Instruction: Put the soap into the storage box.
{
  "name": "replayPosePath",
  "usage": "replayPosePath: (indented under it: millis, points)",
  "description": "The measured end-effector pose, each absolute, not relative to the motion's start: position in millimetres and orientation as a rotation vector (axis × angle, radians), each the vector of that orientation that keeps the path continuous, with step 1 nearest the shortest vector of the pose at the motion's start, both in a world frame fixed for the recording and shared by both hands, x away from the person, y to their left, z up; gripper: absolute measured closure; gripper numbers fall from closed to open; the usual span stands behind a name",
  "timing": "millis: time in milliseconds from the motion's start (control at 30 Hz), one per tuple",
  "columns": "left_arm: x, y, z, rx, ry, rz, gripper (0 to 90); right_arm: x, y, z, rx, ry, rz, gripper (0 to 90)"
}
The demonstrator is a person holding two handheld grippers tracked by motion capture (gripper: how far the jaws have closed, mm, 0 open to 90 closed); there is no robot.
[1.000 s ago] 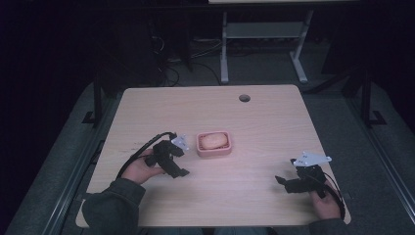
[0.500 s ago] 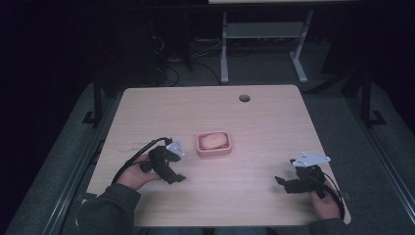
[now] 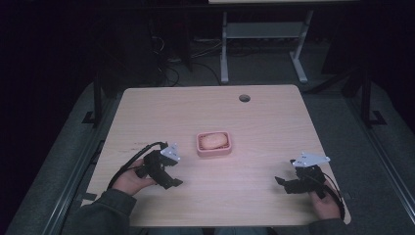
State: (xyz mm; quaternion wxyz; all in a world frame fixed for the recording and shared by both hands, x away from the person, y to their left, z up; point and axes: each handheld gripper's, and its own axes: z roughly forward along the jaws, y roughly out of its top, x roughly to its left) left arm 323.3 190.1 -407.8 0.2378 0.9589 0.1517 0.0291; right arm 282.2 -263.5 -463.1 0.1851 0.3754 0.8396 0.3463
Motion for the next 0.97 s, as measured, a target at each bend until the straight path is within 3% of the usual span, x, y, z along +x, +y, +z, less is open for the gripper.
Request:
replayPosePath:
  millis: [967]
  points:
    - [295.1, 232.4, -427.4, 2.566, 0.519, 0.12, 23.2, 280.3, -265.6, -463.6, 1.071, 2.362, 0.975, 14.1]
